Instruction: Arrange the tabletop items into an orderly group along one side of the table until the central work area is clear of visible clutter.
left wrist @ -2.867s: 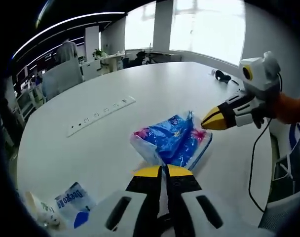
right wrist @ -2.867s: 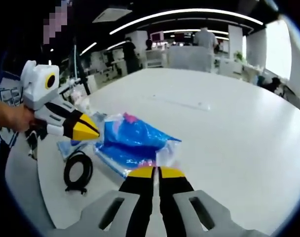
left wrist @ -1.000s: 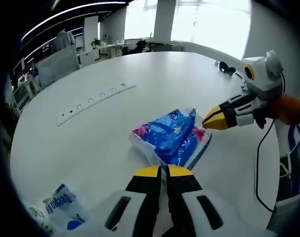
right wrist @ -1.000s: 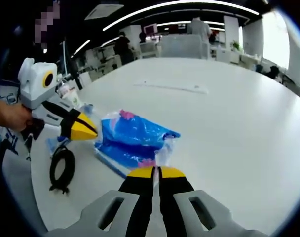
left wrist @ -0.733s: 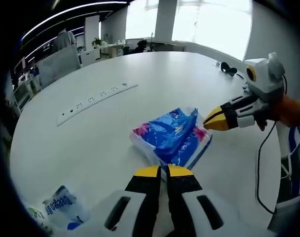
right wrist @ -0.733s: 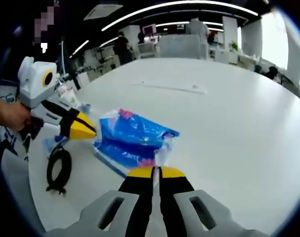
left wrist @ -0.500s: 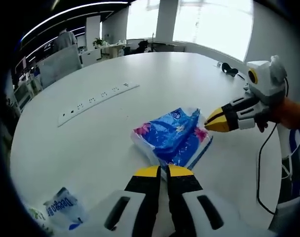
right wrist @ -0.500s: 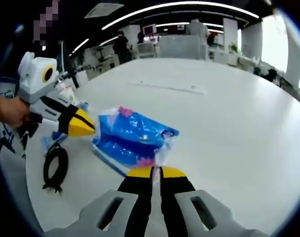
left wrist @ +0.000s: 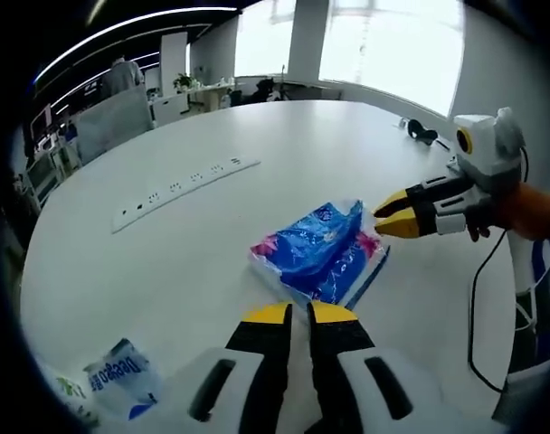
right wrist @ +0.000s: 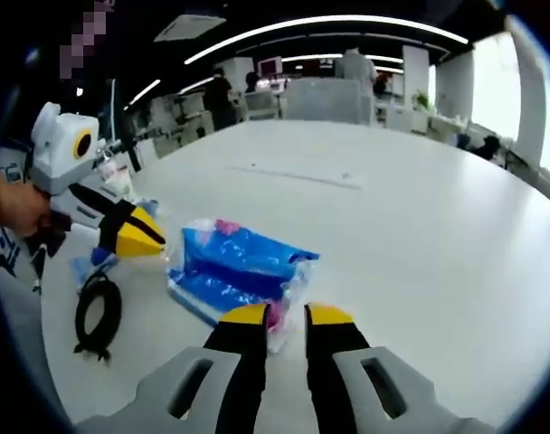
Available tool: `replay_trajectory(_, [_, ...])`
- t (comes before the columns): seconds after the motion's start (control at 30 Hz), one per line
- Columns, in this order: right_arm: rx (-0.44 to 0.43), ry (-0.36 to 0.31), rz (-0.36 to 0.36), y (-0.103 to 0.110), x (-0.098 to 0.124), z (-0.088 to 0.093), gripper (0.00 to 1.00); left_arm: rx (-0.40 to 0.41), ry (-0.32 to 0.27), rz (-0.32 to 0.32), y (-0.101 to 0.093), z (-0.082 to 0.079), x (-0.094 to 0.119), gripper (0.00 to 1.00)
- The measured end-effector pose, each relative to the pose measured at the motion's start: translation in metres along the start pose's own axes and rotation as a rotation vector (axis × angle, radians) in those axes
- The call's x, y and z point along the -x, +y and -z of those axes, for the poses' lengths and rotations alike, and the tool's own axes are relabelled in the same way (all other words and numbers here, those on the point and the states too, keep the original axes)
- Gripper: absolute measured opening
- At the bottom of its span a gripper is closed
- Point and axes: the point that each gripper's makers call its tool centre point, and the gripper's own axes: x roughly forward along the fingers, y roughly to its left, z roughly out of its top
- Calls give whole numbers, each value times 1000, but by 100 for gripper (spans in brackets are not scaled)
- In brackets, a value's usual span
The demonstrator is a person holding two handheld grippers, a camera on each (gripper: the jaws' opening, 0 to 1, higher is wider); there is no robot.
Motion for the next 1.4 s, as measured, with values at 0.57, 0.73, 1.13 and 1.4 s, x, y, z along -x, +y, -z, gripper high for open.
replay_trajectory(0.57, [-13,-77,1,7,17,-19,31,5,-32,-1,2,-9,24,16])
replay_trajectory(0.73, [-7,-96,-1,10,21,-26,42,0,-24,6,-2,-8,28,32])
replay_trajectory(1.13, [24,-132,-20,20,32,-46,55,24,-39,-1,-5,-15,44,61])
replay_trajectory(1.4, [112,-156,-7,20,44,-64,65,31,-63,-34,0,-22,58,79])
